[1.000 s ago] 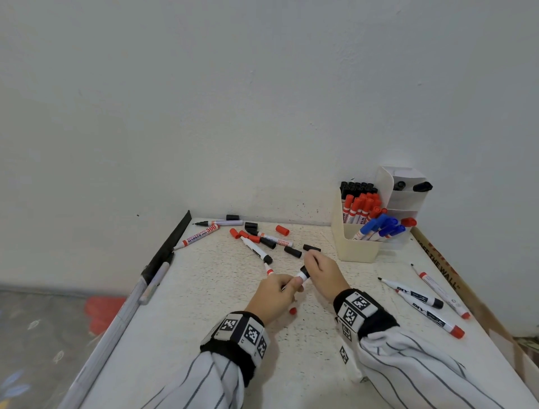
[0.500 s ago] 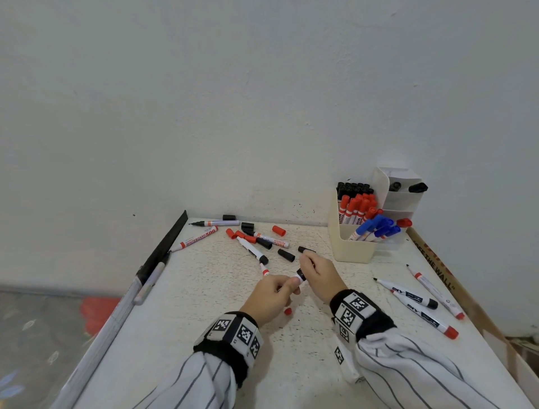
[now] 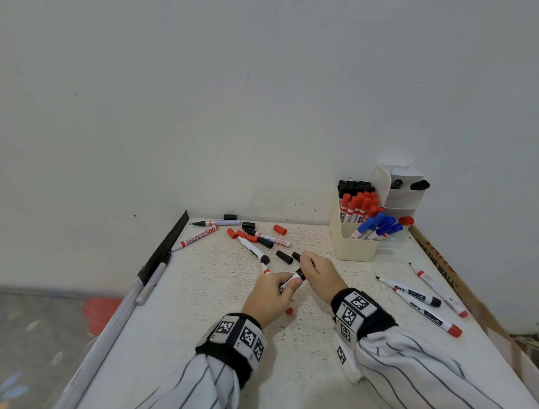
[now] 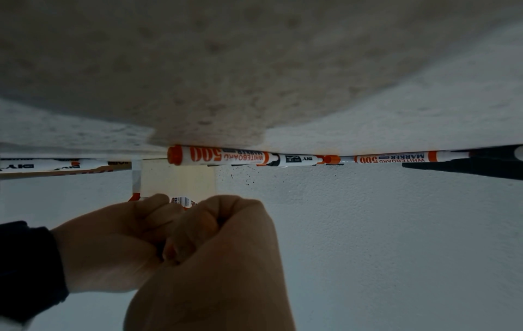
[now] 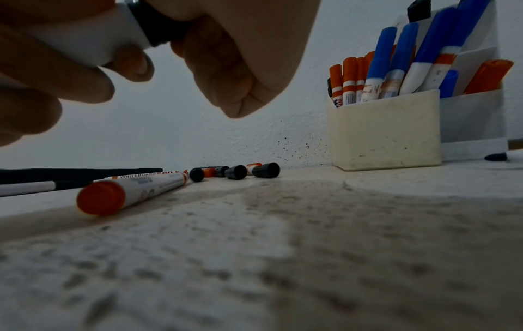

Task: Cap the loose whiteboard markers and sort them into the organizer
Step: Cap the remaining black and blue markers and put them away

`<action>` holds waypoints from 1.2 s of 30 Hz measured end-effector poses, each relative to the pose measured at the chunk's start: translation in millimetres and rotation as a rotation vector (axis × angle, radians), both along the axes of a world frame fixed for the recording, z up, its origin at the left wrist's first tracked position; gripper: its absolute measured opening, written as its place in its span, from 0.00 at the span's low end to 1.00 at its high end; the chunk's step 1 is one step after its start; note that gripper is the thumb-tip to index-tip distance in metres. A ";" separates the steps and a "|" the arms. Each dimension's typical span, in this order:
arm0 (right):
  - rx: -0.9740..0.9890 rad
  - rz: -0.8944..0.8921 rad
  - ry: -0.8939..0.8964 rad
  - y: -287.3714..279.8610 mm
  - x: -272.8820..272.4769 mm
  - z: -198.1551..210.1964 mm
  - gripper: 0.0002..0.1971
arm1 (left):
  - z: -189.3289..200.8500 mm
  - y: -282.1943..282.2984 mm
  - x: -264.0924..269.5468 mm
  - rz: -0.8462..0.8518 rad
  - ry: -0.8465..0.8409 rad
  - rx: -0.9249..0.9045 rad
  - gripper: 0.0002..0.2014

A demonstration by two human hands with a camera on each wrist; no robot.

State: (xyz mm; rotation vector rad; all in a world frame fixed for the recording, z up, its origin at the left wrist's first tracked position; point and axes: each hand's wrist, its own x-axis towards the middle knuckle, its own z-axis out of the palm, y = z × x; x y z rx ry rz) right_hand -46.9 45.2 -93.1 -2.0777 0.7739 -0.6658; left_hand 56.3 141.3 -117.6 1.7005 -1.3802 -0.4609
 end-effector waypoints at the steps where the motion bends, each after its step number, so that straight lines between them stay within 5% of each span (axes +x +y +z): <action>1: 0.002 -0.003 0.014 -0.7 0.6 -0.8 0.20 | -1.1 -0.1 1.0 0.006 -0.015 -0.005 0.15; 11: 0.007 -0.006 0.092 -6.5 -5.0 1.2 0.17 | 2.8 -2.1 2.4 0.106 -0.008 0.039 0.14; 14: -0.034 -0.060 0.041 -14.1 -18.8 14.6 0.14 | -1.7 -3.7 6.9 0.140 -0.194 0.179 0.22; 17: -0.072 -0.145 -0.102 -26.8 -40.1 42.0 0.08 | -12.0 0.7 8.3 0.111 -0.452 0.409 0.19; 20: -0.140 -0.289 -0.281 -44.0 -67.0 78.8 0.03 | -13.1 2.4 7.0 0.123 -0.420 0.506 0.16; 25: -0.367 -0.670 -0.519 -90.3 -113.2 126.6 0.13 | -9.4 -2.3 11.9 0.260 -0.186 0.423 0.07; 36: -0.641 -0.751 -0.230 -145.3 -134.9 128.1 0.13 | -1.9 -7.8 10.8 0.399 0.067 0.289 0.05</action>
